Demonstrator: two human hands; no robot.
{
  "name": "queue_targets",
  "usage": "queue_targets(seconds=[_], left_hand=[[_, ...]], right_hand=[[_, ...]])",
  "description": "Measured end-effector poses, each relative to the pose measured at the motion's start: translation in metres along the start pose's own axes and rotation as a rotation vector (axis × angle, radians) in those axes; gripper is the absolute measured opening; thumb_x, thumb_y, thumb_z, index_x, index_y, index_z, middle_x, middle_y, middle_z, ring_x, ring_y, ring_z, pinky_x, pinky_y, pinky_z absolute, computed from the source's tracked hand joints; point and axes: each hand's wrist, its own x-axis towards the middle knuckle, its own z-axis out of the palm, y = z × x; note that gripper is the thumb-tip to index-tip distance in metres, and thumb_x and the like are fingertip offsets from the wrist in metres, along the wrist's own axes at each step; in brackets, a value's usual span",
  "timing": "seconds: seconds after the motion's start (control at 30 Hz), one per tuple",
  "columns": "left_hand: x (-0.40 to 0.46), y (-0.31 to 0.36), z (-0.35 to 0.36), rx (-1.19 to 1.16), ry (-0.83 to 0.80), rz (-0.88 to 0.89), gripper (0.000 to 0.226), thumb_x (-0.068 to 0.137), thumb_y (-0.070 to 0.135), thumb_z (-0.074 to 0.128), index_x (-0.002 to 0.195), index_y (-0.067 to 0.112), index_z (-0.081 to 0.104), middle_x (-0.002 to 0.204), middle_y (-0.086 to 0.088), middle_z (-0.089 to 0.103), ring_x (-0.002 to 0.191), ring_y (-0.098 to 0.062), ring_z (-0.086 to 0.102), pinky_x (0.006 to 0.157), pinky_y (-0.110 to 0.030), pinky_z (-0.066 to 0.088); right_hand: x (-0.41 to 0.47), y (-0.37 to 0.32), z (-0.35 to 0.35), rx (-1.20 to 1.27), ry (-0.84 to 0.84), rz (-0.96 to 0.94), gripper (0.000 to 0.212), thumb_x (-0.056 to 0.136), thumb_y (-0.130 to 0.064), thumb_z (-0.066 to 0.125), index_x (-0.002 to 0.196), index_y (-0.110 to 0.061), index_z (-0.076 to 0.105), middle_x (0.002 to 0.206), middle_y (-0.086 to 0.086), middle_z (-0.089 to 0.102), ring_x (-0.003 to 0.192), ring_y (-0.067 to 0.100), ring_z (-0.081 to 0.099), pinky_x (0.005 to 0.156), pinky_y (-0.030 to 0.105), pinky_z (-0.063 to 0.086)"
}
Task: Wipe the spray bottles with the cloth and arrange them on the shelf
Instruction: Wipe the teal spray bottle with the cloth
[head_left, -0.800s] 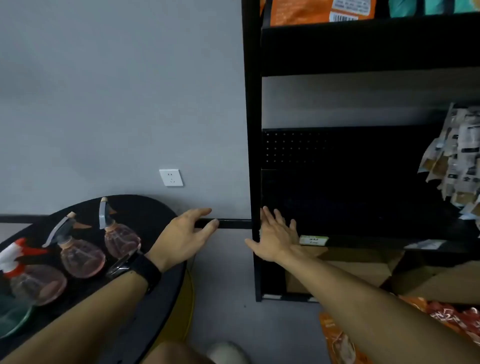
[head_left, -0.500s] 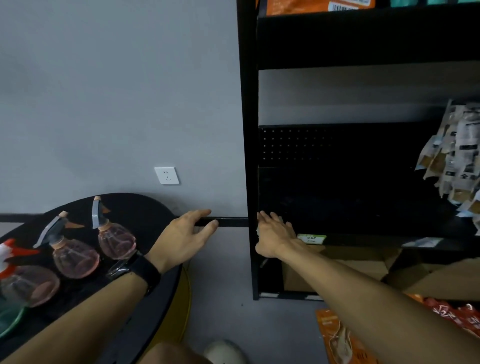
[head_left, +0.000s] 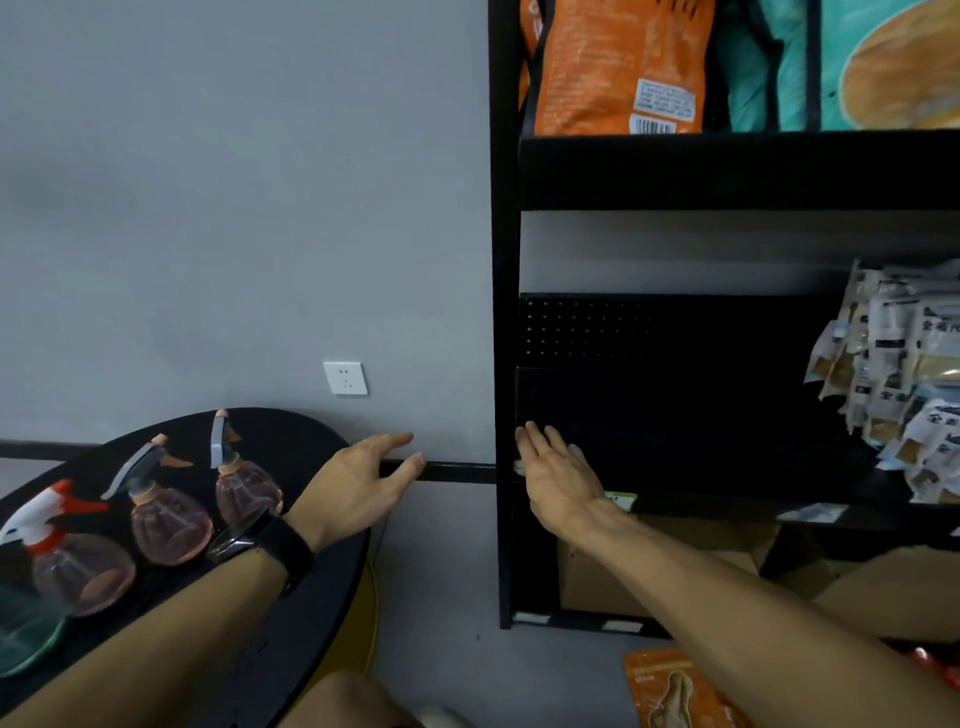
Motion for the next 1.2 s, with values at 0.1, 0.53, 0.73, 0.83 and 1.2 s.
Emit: queue_targets(seconds=[0.1,0.53,0.73,0.83,1.2], left_hand=[[-0.011,0.004,-0.014,0.004,0.021,-0.001,0.057,0.096,0.053,0.047,0.144,0.023,0.045,0.144,0.0,0.052,0.131,-0.016,0.048,0.106,-0.028,0.036],[-0.087,-0.035,-0.081,0.002,0.178,-0.11,0.05,0.097,0.049,0.049,0.141,0.024,0.049,0.136,0.003,0.06,0.127,-0.014,0.054,0.103,-0.024,0.036],[-0.138,-0.091,-0.116,0.036,0.268,-0.267,0.047,0.097,0.049,0.049,0.137,0.026,0.054,0.132,0.007,0.062,0.12,-0.01,0.057,0.098,-0.022,0.038],[-0.163,-0.118,-0.127,0.06,0.287,-0.343,0.047,0.097,0.05,0.047,0.138,0.027,0.053,0.128,0.006,0.064,0.12,-0.01,0.057,0.097,-0.022,0.032],[-0.217,-0.196,-0.144,0.042,0.335,-0.51,0.046,0.098,0.048,0.047,0.139,0.026,0.051,0.139,0.005,0.057,0.12,-0.013,0.055,0.097,-0.024,0.04]], right_hand=[[-0.016,-0.011,-0.02,-0.033,0.02,-0.022,0.071,0.097,-0.007,0.047,0.154,-0.007,0.005,0.162,0.01,0.005,0.149,0.027,0.005,0.12,0.042,0.013],[-0.046,-0.125,-0.057,-0.037,0.106,-0.359,0.072,0.096,0.004,0.036,0.154,-0.005,-0.006,0.163,0.01,-0.006,0.15,0.023,-0.003,0.121,0.04,0.002],[-0.034,-0.205,-0.052,-0.021,0.23,-0.544,0.077,0.093,0.009,0.035,0.154,-0.009,-0.008,0.162,0.008,-0.011,0.15,0.021,-0.009,0.121,0.037,-0.003],[-0.03,-0.24,-0.048,-0.058,0.235,-0.627,0.079,0.091,0.009,0.037,0.153,-0.006,-0.009,0.162,0.01,-0.011,0.15,0.022,-0.009,0.122,0.039,-0.002],[-0.009,-0.35,-0.013,-0.005,0.201,-0.777,0.079,0.092,0.001,0.047,0.154,-0.006,0.0,0.163,0.01,0.002,0.15,0.024,0.001,0.122,0.04,0.009]])
